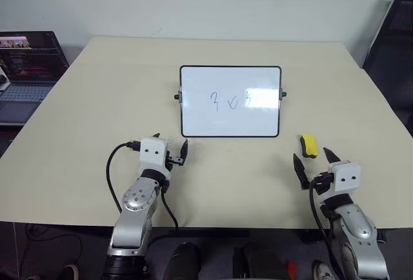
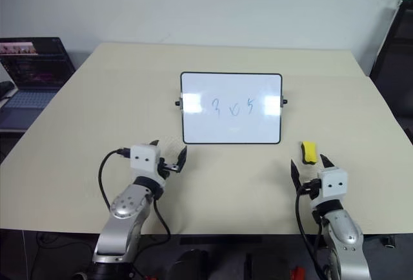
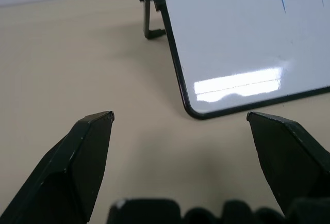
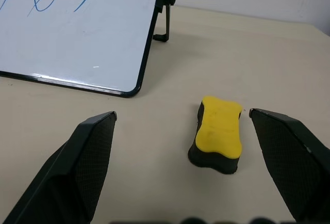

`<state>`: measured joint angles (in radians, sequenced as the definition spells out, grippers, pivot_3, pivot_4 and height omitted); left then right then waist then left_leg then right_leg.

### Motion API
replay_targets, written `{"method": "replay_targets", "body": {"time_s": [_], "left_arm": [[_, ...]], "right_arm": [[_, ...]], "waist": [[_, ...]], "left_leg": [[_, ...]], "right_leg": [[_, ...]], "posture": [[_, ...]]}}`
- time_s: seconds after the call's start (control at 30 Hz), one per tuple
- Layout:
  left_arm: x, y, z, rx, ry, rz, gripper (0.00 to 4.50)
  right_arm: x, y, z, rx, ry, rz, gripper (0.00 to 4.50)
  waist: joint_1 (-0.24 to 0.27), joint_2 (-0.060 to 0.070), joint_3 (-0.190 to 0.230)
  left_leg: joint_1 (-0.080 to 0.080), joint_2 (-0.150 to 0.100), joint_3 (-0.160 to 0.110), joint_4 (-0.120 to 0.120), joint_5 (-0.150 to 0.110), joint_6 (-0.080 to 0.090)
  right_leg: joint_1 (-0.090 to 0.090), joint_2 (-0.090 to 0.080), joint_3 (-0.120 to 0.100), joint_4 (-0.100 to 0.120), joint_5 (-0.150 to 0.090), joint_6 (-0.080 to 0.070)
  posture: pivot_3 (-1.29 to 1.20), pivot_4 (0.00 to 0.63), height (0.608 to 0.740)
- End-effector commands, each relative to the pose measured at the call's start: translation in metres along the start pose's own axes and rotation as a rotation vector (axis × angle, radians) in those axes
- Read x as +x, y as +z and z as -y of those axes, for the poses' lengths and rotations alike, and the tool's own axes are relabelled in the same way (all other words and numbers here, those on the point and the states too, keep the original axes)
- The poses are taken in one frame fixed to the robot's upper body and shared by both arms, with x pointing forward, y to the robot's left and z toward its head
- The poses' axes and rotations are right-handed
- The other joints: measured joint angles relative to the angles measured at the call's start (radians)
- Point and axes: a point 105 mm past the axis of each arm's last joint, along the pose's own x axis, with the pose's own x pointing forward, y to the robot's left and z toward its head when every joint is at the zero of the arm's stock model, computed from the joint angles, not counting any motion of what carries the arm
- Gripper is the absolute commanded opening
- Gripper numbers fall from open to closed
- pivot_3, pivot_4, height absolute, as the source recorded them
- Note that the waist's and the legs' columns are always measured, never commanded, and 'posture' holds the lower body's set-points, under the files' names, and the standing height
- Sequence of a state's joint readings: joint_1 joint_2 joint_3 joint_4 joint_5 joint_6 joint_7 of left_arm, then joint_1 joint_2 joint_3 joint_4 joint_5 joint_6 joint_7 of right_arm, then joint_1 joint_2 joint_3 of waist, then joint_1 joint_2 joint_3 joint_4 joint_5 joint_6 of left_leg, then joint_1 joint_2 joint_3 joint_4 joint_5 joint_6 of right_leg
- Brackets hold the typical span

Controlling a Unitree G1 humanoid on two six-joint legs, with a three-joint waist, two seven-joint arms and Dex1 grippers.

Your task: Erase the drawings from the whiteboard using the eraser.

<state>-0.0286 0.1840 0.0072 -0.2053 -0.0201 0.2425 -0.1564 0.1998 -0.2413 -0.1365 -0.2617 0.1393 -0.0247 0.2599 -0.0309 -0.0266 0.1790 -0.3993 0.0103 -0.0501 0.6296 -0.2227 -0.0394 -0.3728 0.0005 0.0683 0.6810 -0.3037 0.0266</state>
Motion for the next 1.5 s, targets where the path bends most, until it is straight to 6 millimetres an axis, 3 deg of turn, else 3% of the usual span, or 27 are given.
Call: {"method": "replay_targets", "body": {"time_s": [0.03, 0.1, 0.27, 0.43, 0.6, 0.7, 0.97, 1.03, 1.27, 1.5], "left_arm": [[0.000, 0.007, 0.005, 0.013, -0.003, 0.027, 4.50], [-0.001, 0.003, 0.009, 0.014, -0.011, 0.019, 4.50], [-0.004, 0.003, 0.007, 0.013, -0.042, 0.014, 4.50], [-0.012, 0.010, -0.013, 0.052, -0.023, 0.031, 4.50], [-0.024, 0.014, -0.025, 0.122, -0.143, 0.023, 4.50], [-0.030, 0.027, -0.039, 0.148, -0.262, 0.017, 4.50], [-0.011, 0.082, -0.001, 0.170, -0.643, 0.141, 4.50], [-0.006, 0.089, 0.009, 0.185, -0.736, 0.154, 4.50], [-0.004, 0.092, 0.029, 0.264, -1.012, 0.132, 4.50], [0.013, 0.112, 0.046, 0.338, -1.148, 0.189, 4.50]], "right_arm": [[0.001, 0.015, 0.009, -0.028, -0.013, 0.034, 4.49], [-0.003, 0.012, 0.009, -0.040, -0.017, 0.018, 4.49], [-0.012, 0.031, 0.004, -0.034, -0.034, 0.052, 4.49], [-0.018, 0.030, -0.005, 0.010, -0.058, 0.017, 4.49], [-0.020, 0.035, -0.016, 0.022, -0.075, 0.001, 4.49], [-0.016, 0.055, -0.026, -0.007, -0.082, 0.044, 4.49], [0.001, 0.066, -0.005, 0.044, -0.134, -0.006, 4.49], [0.005, 0.073, 0.002, 0.079, -0.154, 0.001, 4.49], [0.022, 0.068, 0.017, 0.076, -0.165, -0.111, 4.49], [0.043, 0.062, 0.028, 0.103, -0.130, -0.245, 4.49]], "waist": [[0.000, 0.000, 0.000], [0.001, 0.000, 0.000], [0.000, 0.000, 0.000], [0.000, 0.000, -0.001], [0.001, 0.000, -0.001], [-0.001, 0.000, -0.001], [0.011, -0.002, -0.002], [0.004, -0.002, -0.002], [-0.010, -0.001, -0.001], [0.000, -0.001, -0.001]], "left_leg": [[0.000, 0.000, 0.000, 0.000, 0.000, 0.000], [0.000, 0.000, 0.000, 0.001, 0.000, 0.000], [0.000, 0.000, 0.000, 0.000, 0.000, 0.000], [0.000, 0.001, 0.000, 0.000, 0.000, 0.000], [0.000, 0.001, 0.000, 0.000, 0.000, 0.000], [0.000, 0.002, 0.000, 0.000, 0.000, 0.000], [0.000, 0.000, -0.001, 0.001, 0.000, 0.000], [0.000, 0.000, 0.000, 0.001, 0.000, 0.000], [0.000, 0.001, 0.000, -0.002, 0.000, 0.000], [-0.001, 0.000, 0.000, -0.001, 0.000, 0.000]], "right_leg": [[0.000, 0.000, 0.000, 0.000, 0.000, 0.000], [0.000, 0.000, 0.000, 0.000, -0.001, 0.002], [0.000, 0.000, 0.000, 0.000, -0.001, 0.002], [0.000, 0.000, 0.000, 0.000, -0.002, 0.004], [0.000, 0.000, 0.000, 0.000, -0.002, 0.004], [-0.001, 0.000, 0.000, 0.000, -0.003, 0.003], [0.000, -0.001, -0.002, -0.001, -0.003, 0.004], [0.000, -0.001, -0.002, 0.000, -0.002, 0.003], [-0.002, 0.001, -0.002, 0.000, -0.001, -0.001], [-0.001, 0.005, -0.003, 0.000, 0.000, -0.001]], "posture": [[0.00, 0.150, 0.740], [0.00, 0.150, 0.740], [0.00, 0.150, 0.740], [0.00, 0.150, 0.740], [0.00, 0.150, 0.740], [0.00, 0.150, 0.740], [0.00, 0.150, 0.740], [0.00, 0.150, 0.740], [0.00, 0.150, 0.740], [0.00, 0.150, 0.740]]}}
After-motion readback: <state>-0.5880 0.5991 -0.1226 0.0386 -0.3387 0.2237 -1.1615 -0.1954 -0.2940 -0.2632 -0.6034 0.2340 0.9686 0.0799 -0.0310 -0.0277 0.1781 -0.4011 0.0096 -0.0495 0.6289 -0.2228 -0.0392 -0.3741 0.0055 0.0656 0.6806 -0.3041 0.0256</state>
